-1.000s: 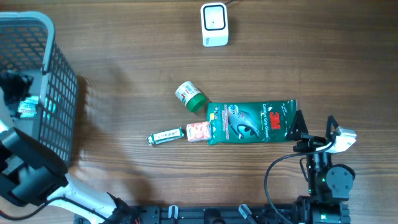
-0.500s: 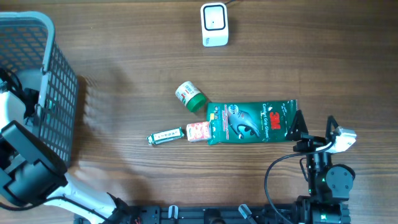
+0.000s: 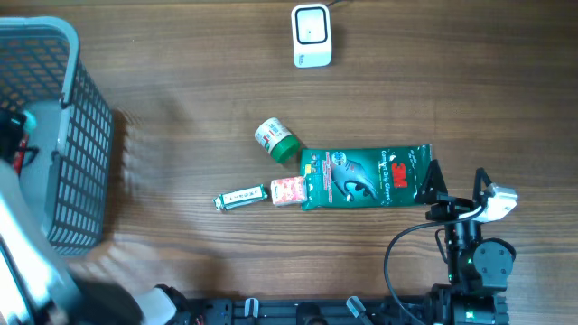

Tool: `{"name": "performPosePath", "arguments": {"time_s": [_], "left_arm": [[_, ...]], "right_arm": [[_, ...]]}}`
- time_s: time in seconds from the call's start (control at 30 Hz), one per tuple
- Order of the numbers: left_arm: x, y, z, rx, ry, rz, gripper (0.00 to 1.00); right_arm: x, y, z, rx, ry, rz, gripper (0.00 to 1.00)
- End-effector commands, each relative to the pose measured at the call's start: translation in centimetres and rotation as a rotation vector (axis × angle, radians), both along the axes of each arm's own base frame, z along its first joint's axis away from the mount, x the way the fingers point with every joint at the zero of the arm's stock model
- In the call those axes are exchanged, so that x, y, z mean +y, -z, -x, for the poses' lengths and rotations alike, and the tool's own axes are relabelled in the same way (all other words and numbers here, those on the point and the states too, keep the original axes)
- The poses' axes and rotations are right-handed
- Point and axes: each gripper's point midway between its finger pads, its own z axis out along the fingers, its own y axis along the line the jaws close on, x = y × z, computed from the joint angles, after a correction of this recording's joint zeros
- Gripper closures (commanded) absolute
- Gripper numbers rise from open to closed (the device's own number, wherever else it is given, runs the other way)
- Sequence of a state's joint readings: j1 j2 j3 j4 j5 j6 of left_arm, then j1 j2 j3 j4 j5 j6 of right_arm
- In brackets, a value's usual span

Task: Scan the item barcode
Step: 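Carry the mint wipes pack out and drop it beside the jar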

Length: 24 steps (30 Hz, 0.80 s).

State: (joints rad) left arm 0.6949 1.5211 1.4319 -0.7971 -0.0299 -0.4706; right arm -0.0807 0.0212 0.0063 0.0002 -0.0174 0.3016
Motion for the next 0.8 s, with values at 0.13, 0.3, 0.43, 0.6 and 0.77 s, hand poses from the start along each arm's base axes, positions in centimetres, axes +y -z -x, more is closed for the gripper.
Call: {"name": "performPosePath", "arguments": {"time_s": [0.13, 0.3, 0.43, 0.6, 0.77], "left_arm": [[-13.0, -15.7, 2.3, -0.402, 0.366, -0.115, 0.96], [-22.5, -14.5, 1.2, -0.355, 0.763, -0.073, 0.96], [-27.9, -10.0, -0.1, -0.234, 0.99, -0.013, 0.96], [-32.4, -0.8, -2.2, -0.013, 1.112, 0.136, 0.96], [-34.9, 8.4, -4.0, 0.178, 1.078, 0.299, 0.96]], "right_arm": [[0.0, -0.2, 0.0, -0.008, 0.004, 0.012, 0.0], [0.0, -0.2, 0.0, -0.008, 0.004, 0.012, 0.0], [0.0, -0.2, 0.0, -0.008, 0.004, 0.012, 0.0], [0.0, -0.2, 0.0, -0.008, 0.004, 0.012, 0.0], [0.0, -0.2, 0.0, -0.008, 0.004, 0.012, 0.0]]}}
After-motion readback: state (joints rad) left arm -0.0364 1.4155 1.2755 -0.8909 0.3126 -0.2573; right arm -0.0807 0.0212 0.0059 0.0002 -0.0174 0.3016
